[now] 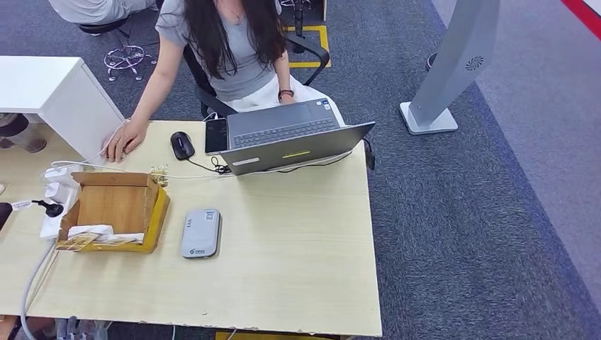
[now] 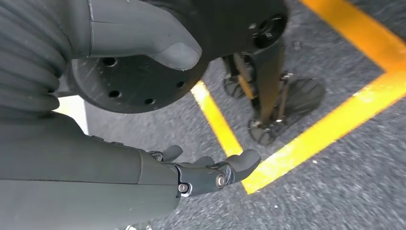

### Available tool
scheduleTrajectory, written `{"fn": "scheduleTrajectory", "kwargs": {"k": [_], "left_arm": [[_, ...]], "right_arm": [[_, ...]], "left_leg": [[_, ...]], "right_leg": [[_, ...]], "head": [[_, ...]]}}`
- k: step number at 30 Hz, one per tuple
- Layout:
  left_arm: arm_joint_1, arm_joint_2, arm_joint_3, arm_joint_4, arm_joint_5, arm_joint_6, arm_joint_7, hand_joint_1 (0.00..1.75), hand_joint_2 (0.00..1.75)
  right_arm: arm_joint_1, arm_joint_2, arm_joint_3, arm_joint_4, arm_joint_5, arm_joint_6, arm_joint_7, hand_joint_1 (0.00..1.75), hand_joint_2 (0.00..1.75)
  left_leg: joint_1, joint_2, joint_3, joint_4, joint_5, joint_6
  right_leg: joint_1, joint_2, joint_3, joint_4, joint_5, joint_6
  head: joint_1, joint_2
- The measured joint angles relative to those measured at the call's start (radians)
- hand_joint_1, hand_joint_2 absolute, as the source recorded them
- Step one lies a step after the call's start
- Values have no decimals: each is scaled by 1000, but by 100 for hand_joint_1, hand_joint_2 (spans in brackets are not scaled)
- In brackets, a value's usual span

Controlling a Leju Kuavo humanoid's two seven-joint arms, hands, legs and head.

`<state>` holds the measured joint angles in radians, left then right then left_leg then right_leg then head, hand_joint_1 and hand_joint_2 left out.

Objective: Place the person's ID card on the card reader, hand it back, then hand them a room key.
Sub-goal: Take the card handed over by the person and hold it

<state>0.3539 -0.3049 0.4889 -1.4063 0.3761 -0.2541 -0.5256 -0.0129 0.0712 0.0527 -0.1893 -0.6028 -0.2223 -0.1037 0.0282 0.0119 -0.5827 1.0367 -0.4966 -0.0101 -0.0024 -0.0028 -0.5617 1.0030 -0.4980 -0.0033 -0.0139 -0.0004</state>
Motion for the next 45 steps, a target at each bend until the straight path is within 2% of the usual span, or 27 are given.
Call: {"fn": "scheduleTrajectory", "kwargs": {"k": [2, 6, 7, 11, 14, 18, 21, 24, 32, 35, 38, 41, 45], "left_arm": [[8, -5, 6, -72, 20, 9, -1, 0, 175], [32, -23, 18, -175, 70, 22, 6, 0, 0], [37, -27, 20, -189, 83, 21, 11, 0, 0], [43, -35, 41, -212, 160, 29, 75, 0, 175], [18, -38, 91, -160, 218, 20, 182, 0, 175], [-64, -45, 232, 32, 196, -41, 281, 0, 175], [-111, -46, 339, 164, 135, -78, 272, 0, 175], [-133, -46, 398, 224, 107, -86, 244, 0, 175], [-153, -44, 432, 249, 105, -63, 212, 0, 175], [-153, -42, 430, 222, 76, -37, 108, 0, 175], [-146, -41, 397, 104, 92, 55, 9, 0, 175], [-138, -39, 328, -51, 88, 154, -31, 0, 175], [-143, -33, 227, -244, 45, 211, -66, 0, 175]], "right_arm": [[-1, 1, 8, 2, 11, -20, 24, 0, 175], [-1, 3, 24, 5, 32, -52, 58, 0, 175], [-1, 3, 27, 6, 35, -55, 62, 0, 175], [-2, 4, 34, 11, 45, -61, 91, 0, 175], [-2, 4, 47, 12, 61, -59, 115, 0, 175], [-3, 4, 69, 13, 85, -51, 130, 0, 175], [-4, 4, 81, 13, 92, -43, 129, 0, 175], [-5, 4, 87, 15, 93, -44, 128, 0, 175], [-5, 4, 97, 17, 92, -41, 124, 0, 175], [-5, 4, 98, 17, 92, -40, 115, 0, 175], [-5, 4, 101, 17, 98, -40, 109, 0, 175], [-6, 4, 105, 17, 105, -34, 108, 0, 175], [-10, 4, 113, 17, 116, -23, 110, 0, 175]], "left_leg": [[-1, -2, 2, 0, 0, 1], [-1, -2, 4, -1, 0, 1], [-1, -2, 5, -1, 0, 1], [-1, -2, 8, -1, 0, 1], [-1, -3, 9, -1, 0, 1], [-1, -4, 10, -1, 0, 1], [-1, -3, 11, -1, 0, 1], [-1, -4, 11, -1, 0, 1], [-1, -3, 12, -1, 0, 1], [-1, -3, 12, -1, 0, 1], [-1, -4, 12, -1, 1, 1], [-1, -5, 12, -1, 1, 1], [-1, -5, 12, -1, 2, 1]], "right_leg": [[-1, -2, 2, 0, -1, 0], [-1, -2, 5, 0, -1, 1], [-1, -3, 5, 0, -1, 1], [-1, -3, 9, 0, -1, 1], [-1, -3, 10, 0, -1, 1], [-1, -4, 12, 0, -1, 1], [-1, -3, 12, 0, -1, 1], [-1, -3, 12, 0, -1, 1], [-1, -3, 12, 0, -1, 1], [-1, -3, 12, 0, -1, 1], [-1, -4, 12, 0, -1, 1], [-1, -4, 12, 0, 0, 1], [-1, -4, 13, 0, 0, 0]], "head": [[0, 0], [0, 0], [0, 0], [0, 0], [-1, 0], [-2, 0], [-1, 0], [-1, 0], [-1, 0], [-1, 0], [-1, 0], [-1, 0], [-1, 0]]}}
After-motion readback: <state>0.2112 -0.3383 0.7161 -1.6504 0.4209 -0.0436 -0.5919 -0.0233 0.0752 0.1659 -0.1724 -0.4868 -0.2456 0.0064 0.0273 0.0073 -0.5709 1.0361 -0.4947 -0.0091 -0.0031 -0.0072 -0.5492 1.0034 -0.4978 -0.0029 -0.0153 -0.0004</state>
